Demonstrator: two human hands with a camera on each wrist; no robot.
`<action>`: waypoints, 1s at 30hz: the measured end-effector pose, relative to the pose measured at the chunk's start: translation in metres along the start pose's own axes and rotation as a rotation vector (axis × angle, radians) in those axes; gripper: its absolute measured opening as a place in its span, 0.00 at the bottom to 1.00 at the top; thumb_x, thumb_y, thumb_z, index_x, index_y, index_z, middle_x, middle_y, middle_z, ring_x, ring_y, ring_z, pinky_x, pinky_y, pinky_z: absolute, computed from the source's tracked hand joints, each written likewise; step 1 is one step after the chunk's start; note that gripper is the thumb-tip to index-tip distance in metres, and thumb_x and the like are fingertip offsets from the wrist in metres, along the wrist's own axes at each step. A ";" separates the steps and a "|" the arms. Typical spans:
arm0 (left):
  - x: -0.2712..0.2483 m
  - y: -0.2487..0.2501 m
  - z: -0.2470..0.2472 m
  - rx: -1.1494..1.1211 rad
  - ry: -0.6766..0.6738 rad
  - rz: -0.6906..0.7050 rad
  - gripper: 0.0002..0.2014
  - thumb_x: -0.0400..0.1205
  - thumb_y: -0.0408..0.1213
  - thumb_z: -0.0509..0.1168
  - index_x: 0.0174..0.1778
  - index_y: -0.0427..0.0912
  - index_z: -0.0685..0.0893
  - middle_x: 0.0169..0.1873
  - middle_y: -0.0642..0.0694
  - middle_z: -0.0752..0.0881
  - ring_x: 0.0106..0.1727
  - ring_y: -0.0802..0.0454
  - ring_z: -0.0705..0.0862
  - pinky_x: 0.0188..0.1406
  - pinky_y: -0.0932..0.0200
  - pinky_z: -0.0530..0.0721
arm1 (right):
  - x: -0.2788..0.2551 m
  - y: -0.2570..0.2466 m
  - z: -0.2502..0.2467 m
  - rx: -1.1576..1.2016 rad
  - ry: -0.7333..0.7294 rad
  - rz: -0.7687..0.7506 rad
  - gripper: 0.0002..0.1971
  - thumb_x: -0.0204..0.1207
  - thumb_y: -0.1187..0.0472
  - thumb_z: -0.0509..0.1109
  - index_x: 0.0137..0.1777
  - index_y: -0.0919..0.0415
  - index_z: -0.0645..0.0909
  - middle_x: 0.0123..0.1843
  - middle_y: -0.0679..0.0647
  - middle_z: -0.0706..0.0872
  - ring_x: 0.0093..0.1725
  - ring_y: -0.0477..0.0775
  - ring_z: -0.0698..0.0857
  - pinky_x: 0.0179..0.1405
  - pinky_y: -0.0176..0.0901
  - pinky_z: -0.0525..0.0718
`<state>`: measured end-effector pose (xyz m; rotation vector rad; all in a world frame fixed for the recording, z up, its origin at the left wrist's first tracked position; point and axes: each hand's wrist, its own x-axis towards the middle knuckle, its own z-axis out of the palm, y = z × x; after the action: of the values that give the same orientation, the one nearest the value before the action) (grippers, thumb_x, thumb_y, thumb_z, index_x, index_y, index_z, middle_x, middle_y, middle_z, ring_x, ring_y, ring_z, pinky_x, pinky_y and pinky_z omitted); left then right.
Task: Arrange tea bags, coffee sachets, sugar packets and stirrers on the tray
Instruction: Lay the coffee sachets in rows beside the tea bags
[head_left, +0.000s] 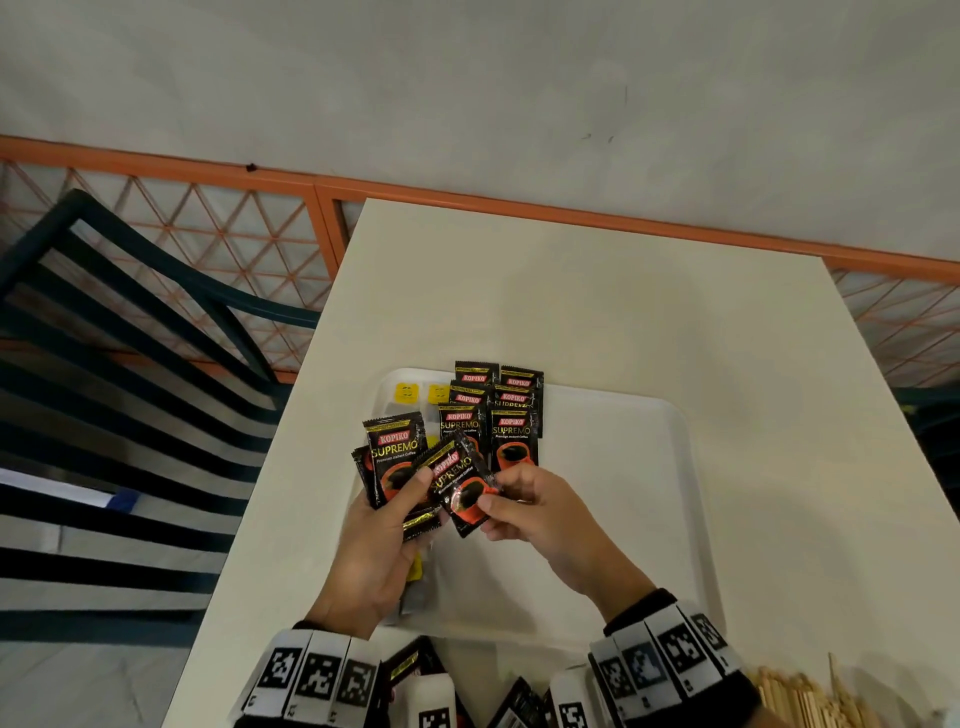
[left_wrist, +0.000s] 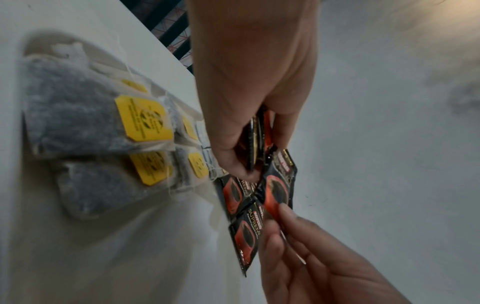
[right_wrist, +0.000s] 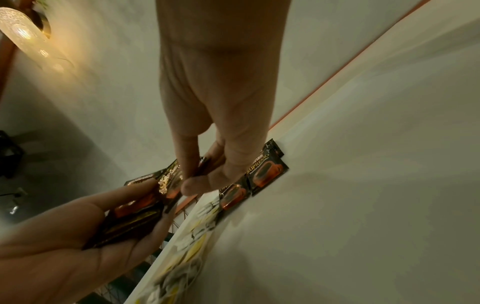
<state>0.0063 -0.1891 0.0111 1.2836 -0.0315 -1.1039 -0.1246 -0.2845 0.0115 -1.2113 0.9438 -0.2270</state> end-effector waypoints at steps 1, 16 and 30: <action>0.000 0.000 -0.001 -0.001 0.019 -0.001 0.14 0.79 0.30 0.65 0.61 0.38 0.80 0.44 0.43 0.89 0.39 0.51 0.88 0.31 0.58 0.85 | -0.001 0.001 0.000 -0.005 -0.017 0.002 0.04 0.74 0.70 0.70 0.47 0.64 0.80 0.42 0.58 0.88 0.36 0.50 0.87 0.39 0.38 0.87; 0.005 0.011 -0.024 0.006 0.071 0.028 0.08 0.81 0.33 0.63 0.54 0.39 0.82 0.39 0.44 0.87 0.42 0.48 0.86 0.44 0.53 0.84 | 0.003 0.007 0.008 -0.175 0.058 -0.020 0.04 0.76 0.64 0.70 0.48 0.59 0.79 0.38 0.51 0.86 0.35 0.45 0.84 0.31 0.30 0.80; 0.000 0.009 -0.032 -0.271 -0.013 -0.047 0.11 0.81 0.32 0.56 0.55 0.35 0.81 0.42 0.37 0.87 0.41 0.46 0.87 0.36 0.58 0.88 | 0.032 0.026 0.014 -0.289 0.360 -0.021 0.09 0.71 0.64 0.75 0.40 0.55 0.76 0.35 0.53 0.85 0.35 0.49 0.85 0.38 0.38 0.84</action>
<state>0.0305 -0.1662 0.0070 1.0391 0.1351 -1.1150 -0.1031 -0.2845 -0.0265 -1.4759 1.3094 -0.3415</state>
